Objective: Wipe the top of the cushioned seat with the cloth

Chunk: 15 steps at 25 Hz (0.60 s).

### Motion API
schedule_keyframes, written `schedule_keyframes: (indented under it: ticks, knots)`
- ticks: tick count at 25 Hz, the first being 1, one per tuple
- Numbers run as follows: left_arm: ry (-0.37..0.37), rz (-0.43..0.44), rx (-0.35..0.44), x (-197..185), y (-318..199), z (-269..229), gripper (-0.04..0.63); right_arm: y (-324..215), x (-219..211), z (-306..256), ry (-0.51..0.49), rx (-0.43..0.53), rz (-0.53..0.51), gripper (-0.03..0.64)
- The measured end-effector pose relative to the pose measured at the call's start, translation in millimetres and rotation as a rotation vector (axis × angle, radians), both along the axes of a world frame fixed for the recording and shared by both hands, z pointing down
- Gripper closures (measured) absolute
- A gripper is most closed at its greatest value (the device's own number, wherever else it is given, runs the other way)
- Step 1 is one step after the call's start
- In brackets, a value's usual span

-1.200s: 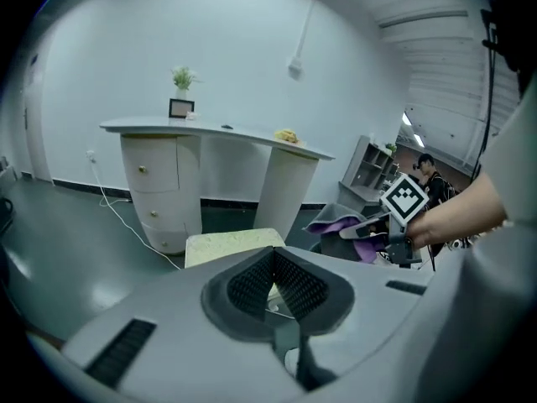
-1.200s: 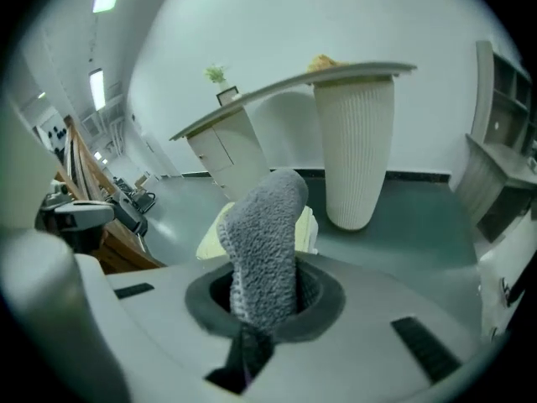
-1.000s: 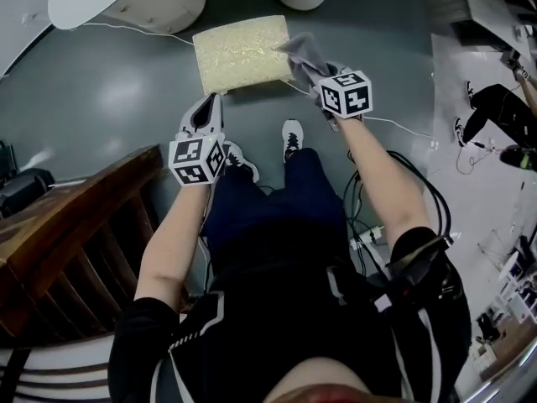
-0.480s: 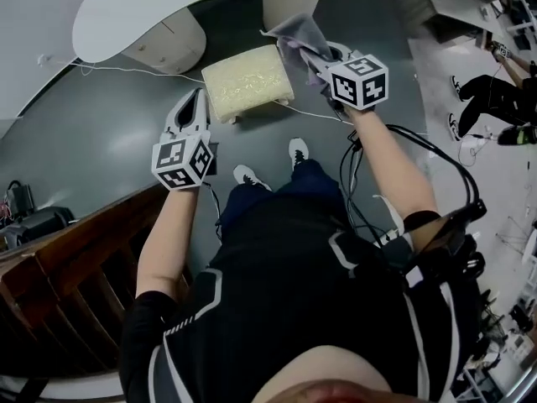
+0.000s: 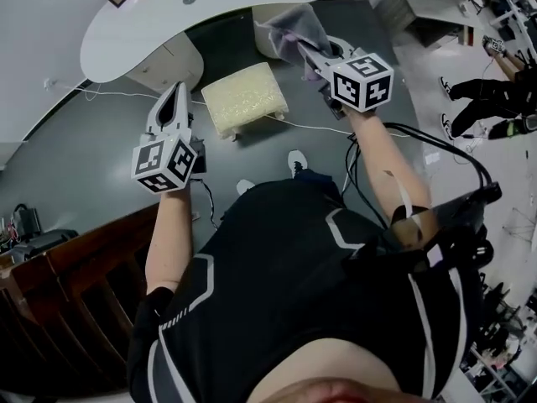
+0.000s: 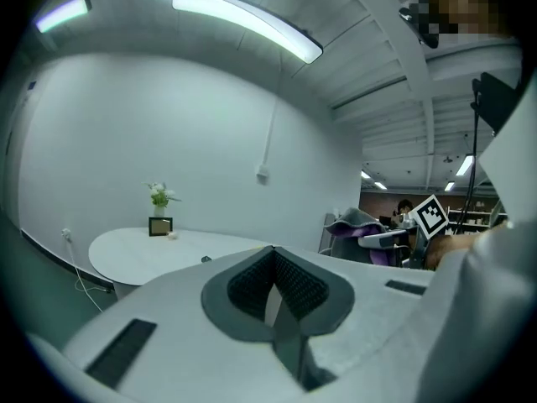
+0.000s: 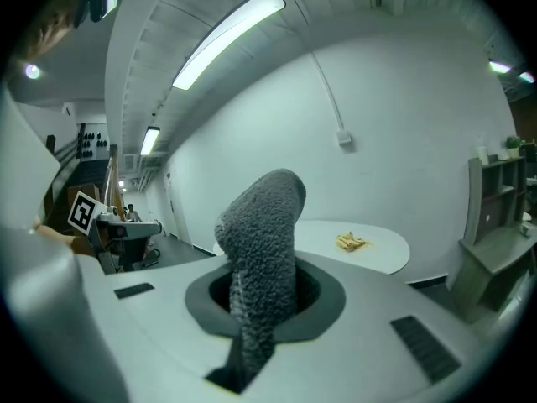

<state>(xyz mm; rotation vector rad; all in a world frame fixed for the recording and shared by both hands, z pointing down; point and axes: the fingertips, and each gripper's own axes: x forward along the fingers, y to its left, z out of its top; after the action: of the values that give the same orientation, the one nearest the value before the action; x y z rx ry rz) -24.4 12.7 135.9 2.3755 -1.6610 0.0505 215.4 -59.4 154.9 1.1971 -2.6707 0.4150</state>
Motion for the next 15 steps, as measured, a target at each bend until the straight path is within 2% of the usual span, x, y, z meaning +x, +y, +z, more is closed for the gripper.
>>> schedule_keyframes:
  ticks: [4, 9, 15]
  knots:
    - [0.01, 0.003, 0.063, -1.3, 3.6, -27.5, 0.592, 5.5, 5.8, -24.0, -0.011, 0.012, 0.023, 0.582]
    - [0.075, 0.013, 0.076, -14.9, -0.3, -46.4, 0.592, 4.7, -3.9, -51.5, -0.006, 0.046, 0.022, 0.583]
    - [0.097, -0.026, 0.097, -27.3, -7.0, -61.5, 0.591, 0.4, -5.4, -80.6, 0.008, 0.099, 0.051, 0.584]
